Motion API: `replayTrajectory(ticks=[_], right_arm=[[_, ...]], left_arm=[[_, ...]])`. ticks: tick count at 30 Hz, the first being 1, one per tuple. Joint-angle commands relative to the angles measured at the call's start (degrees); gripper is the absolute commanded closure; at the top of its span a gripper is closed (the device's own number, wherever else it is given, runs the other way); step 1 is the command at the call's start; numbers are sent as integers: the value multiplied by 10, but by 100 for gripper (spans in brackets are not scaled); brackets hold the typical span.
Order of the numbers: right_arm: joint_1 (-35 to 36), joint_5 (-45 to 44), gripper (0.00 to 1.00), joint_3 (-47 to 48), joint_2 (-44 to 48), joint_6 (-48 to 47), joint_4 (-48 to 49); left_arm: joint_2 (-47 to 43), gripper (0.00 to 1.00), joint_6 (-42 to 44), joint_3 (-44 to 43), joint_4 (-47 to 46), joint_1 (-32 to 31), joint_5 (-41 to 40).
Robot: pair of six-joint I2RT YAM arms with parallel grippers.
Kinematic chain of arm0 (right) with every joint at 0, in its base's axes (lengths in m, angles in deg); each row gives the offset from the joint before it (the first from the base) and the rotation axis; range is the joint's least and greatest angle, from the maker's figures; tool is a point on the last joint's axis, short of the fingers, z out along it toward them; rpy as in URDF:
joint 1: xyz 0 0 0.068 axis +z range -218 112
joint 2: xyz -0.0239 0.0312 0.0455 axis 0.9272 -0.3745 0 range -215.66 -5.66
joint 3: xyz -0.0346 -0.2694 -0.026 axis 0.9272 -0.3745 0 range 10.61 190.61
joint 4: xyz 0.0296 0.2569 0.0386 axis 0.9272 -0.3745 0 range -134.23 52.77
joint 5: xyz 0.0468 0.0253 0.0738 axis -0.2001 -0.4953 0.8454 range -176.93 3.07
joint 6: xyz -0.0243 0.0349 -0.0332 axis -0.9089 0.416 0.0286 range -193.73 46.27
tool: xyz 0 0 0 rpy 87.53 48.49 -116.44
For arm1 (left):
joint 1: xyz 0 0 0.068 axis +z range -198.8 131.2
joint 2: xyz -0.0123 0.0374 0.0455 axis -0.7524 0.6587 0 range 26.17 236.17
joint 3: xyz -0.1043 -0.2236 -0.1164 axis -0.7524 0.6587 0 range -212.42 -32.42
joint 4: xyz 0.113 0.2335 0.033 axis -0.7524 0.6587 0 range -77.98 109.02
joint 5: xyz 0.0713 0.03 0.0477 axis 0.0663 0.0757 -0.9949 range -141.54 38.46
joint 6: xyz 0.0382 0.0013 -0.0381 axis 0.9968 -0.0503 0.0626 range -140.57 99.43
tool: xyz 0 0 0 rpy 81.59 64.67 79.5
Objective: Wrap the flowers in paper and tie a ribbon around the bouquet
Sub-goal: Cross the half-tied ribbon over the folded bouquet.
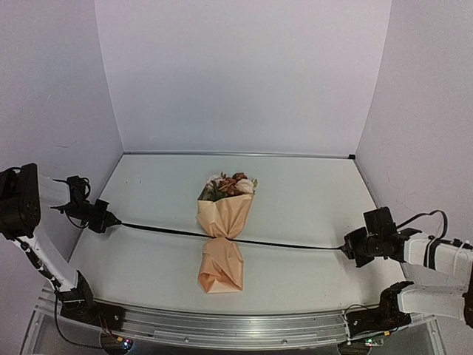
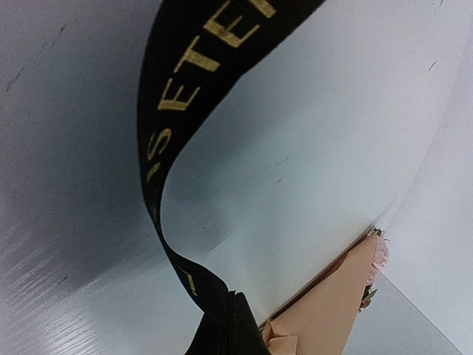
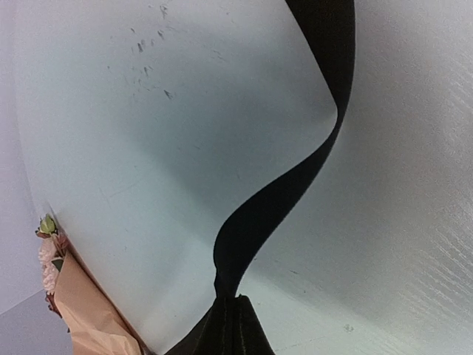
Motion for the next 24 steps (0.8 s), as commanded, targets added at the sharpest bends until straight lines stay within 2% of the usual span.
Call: replayTrajectory(ticks=[1, 5, 11, 14, 16, 18, 21, 24], right_arm=[[-62, -135, 100, 15, 5, -36, -105], [-64, -105, 100, 30, -18, -50, -94], [-37, -75, 99, 56, -43, -90, -87], [-24, -74, 86, 71, -57, -105, -99], [-17, -74, 75, 76, -60, -112, -102], [-12, -73, 63, 79, -60, -121, -106], [9, -76, 53, 98, -58, -135, -121], [70, -99, 46, 137, -62, -126, -142]], left_arm=[[-6, 100, 19, -18, -69, 61, -143], [-15, 100, 20, -3, -76, 55, -133], [-32, 100, 24, 22, -60, -3, -146], [-33, 99, 28, 31, -55, -17, -154], [-32, 93, 33, 33, -51, -18, -158], [-34, 81, 38, 33, -47, -19, -160], [-49, 59, 50, 30, -39, -19, -157], [-80, 43, 60, 21, -18, -24, -160]])
